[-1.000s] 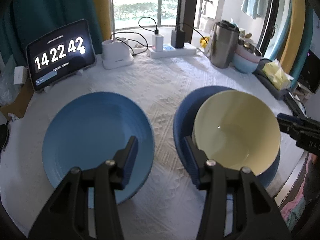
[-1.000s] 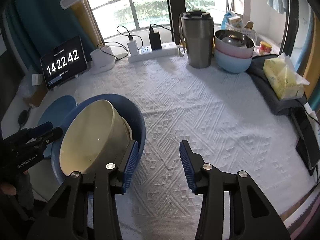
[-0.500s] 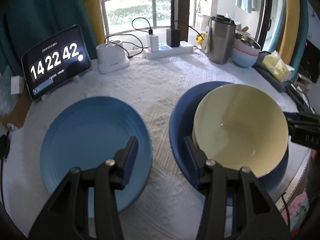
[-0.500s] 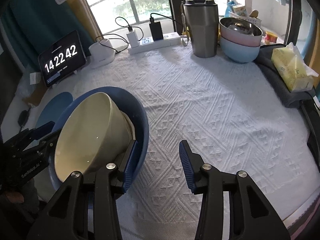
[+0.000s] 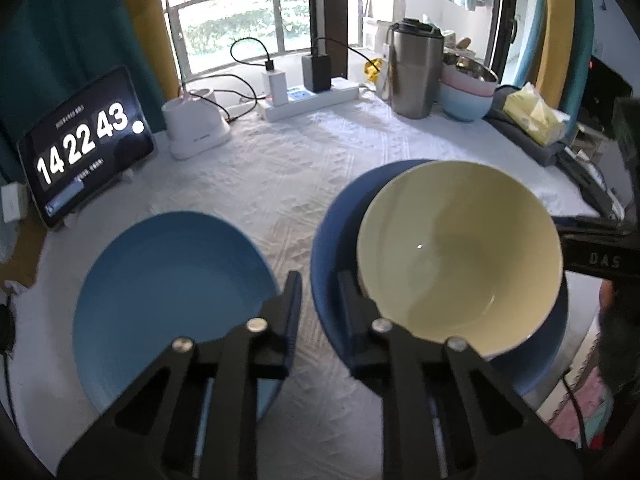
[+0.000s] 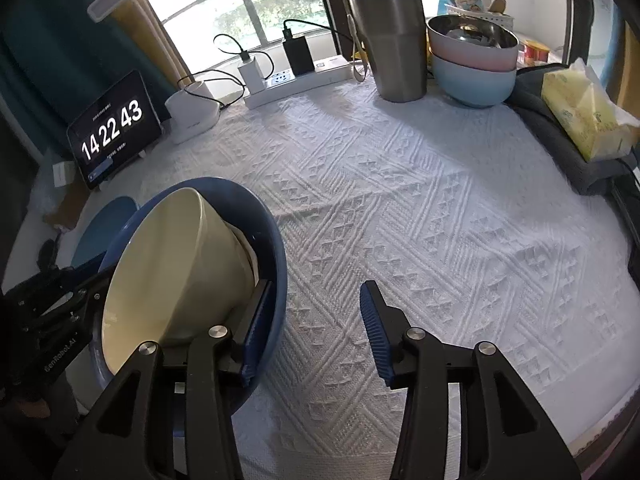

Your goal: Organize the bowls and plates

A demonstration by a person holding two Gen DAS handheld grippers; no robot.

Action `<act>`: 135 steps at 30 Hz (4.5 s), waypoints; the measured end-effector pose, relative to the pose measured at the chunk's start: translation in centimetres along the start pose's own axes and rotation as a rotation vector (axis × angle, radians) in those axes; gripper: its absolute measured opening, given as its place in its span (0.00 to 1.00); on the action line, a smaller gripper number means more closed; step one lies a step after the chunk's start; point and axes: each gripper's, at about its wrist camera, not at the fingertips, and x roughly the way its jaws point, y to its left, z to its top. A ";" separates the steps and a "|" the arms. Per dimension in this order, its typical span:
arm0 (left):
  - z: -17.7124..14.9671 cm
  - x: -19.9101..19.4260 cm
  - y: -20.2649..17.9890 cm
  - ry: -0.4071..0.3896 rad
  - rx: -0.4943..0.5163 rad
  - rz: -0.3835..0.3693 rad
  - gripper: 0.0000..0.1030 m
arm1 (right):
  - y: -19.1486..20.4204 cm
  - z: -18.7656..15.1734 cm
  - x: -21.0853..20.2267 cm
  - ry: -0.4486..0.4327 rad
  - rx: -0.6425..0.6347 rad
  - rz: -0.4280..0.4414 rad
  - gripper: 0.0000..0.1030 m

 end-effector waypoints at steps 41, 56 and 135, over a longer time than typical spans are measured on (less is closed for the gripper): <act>0.3 -1.4 -0.2 -0.076 -0.111 -0.071 0.08 | 0.6 0.0 -1.7 -0.062 0.113 0.071 0.07; 1.0 -3.3 0.1 -0.120 -0.109 -0.072 0.08 | 1.4 0.9 -3.3 -0.089 0.111 0.087 0.07; -3.3 -6.1 19.5 -0.143 -0.391 0.085 0.08 | 22.2 4.7 5.5 0.042 -0.133 0.188 0.08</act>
